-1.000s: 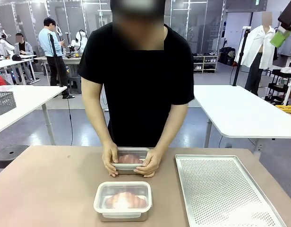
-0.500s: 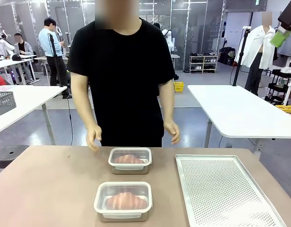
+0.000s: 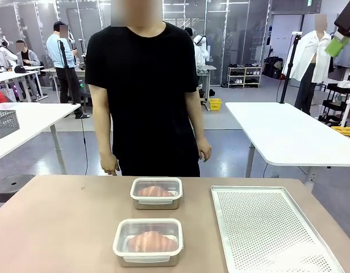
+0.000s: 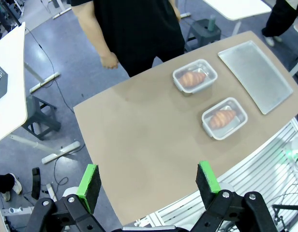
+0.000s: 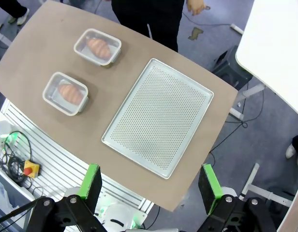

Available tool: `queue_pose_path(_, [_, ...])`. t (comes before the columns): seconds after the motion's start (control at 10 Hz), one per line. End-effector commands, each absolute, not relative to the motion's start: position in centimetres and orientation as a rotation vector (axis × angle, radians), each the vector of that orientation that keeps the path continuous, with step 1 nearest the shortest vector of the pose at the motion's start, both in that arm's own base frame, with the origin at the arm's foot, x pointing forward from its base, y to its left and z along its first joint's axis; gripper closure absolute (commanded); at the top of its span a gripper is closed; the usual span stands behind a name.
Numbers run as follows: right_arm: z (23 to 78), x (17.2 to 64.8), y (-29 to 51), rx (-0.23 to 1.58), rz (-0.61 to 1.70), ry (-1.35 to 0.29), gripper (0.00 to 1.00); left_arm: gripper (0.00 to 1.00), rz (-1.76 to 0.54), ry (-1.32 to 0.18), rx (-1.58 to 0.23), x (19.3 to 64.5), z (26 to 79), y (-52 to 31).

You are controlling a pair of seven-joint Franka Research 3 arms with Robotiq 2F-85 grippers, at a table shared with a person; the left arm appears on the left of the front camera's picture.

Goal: Place the bread into the airtight container.
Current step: Pick up a Butter Roll and place it into an empty Airtight Container.

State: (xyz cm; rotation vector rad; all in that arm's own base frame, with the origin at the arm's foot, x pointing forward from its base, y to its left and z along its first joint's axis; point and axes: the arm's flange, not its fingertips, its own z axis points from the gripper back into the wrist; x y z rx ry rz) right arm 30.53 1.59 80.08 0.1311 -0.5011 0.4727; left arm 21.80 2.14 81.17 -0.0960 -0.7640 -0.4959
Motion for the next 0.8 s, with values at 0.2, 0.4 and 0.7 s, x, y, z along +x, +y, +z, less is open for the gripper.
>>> queue_pose_path(0.2, [80.04,30.52,1.51,0.131,0.472,-0.512,0.00,0.00,-0.496,-0.765,-0.094,21.79,81.26,2.06])
queue_pose_path(0.4, [80.04,30.52,1.51,0.131,0.472,-0.512,0.00,0.00,-0.496,-0.765,-0.094,21.79,81.26,2.06])
queue_pose_path(0.7, [80.04,30.52,1.51,0.131,0.472,-0.512,0.00,0.00,-0.496,-0.765,-0.094,21.79,81.26,2.06])
